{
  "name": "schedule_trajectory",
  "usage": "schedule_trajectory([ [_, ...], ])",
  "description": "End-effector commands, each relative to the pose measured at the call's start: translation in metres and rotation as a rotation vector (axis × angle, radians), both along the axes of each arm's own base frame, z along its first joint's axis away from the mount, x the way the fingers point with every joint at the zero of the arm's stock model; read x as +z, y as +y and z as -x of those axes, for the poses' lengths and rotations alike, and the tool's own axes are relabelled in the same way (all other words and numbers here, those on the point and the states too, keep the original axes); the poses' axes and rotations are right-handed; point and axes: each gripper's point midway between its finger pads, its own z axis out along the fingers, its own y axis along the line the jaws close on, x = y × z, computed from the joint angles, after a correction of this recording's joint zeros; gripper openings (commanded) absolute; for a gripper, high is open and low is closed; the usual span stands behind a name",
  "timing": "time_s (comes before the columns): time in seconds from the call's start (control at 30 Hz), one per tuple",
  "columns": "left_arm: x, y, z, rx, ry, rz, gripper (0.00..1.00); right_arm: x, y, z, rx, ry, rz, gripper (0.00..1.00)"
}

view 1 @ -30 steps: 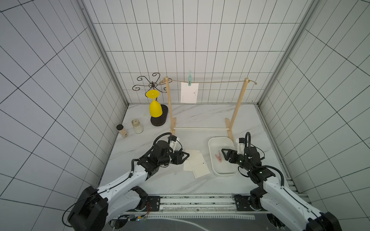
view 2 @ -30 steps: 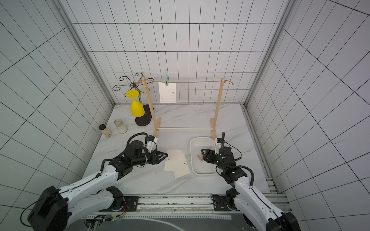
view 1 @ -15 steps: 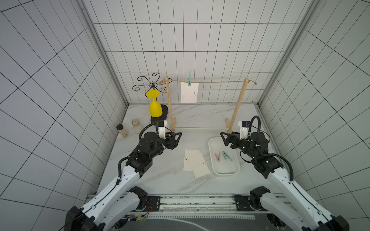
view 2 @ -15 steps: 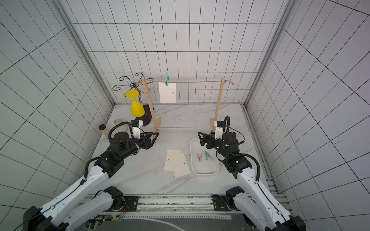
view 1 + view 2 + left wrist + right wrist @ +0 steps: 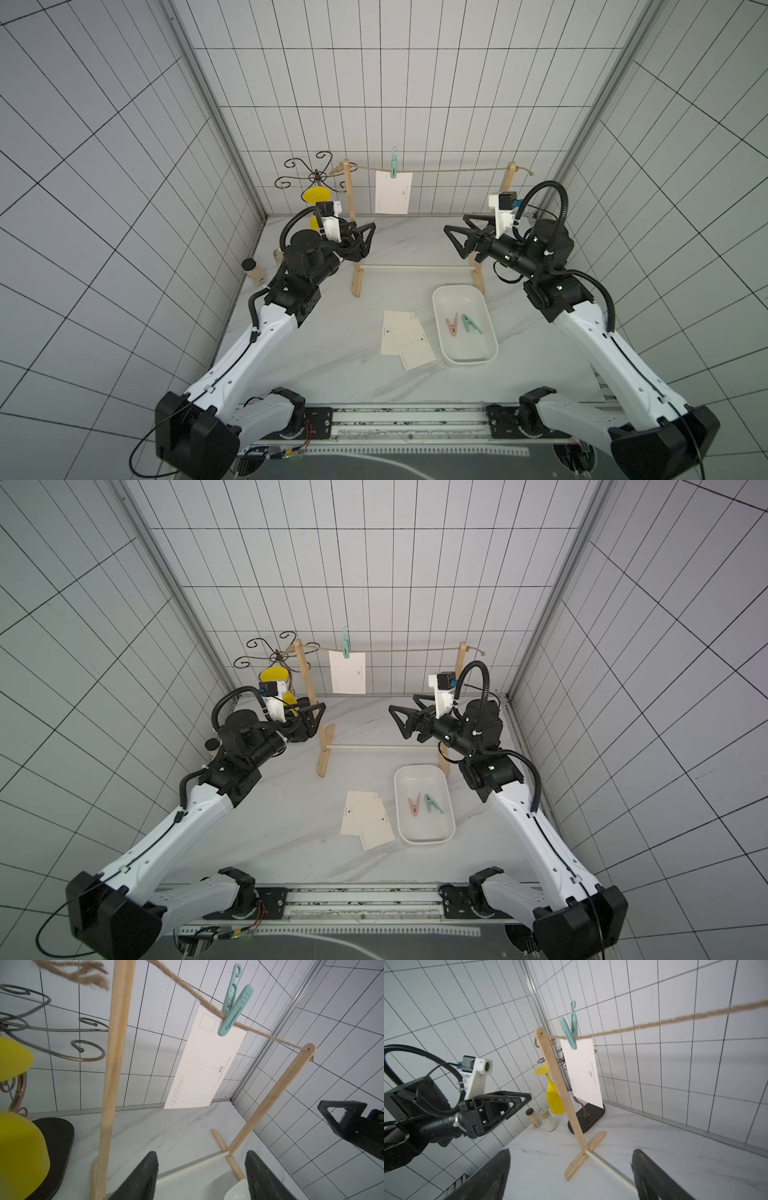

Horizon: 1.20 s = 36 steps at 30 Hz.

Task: Remove the postcards from the strings
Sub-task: Pinch the postcard on the clothesline.

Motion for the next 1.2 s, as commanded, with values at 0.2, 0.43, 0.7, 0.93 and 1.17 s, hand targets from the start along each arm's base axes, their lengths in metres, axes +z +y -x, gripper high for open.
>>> schedule_trajectory([
  [0.2, 0.015, -0.005, -0.029, -0.001, -0.066, -0.029, 0.7, 0.082, 0.029, 0.0, 0.167, -0.205, -0.02, 0.92],
  [0.43, 0.026, -0.005, -0.052, -0.013, -0.084, -0.043, 0.72, 0.11, 0.04, -0.015, 0.201, -0.257, -0.029, 0.92],
  [0.7, 0.031, -0.013, -0.081, -0.043, -0.09, -0.053, 0.77, 0.12, 0.046, -0.032, 0.211, -0.294, -0.015, 0.92],
  [0.93, 0.026, -0.031, -0.098, -0.125, -0.093, -0.049, 0.78, 0.124, 0.037, -0.05, 0.194, -0.312, -0.004, 0.92],
  [1.17, 0.013, -0.044, -0.106, -0.19, -0.085, -0.06, 0.78, 0.124, 0.029, -0.059, 0.187, -0.318, -0.004, 0.92],
])
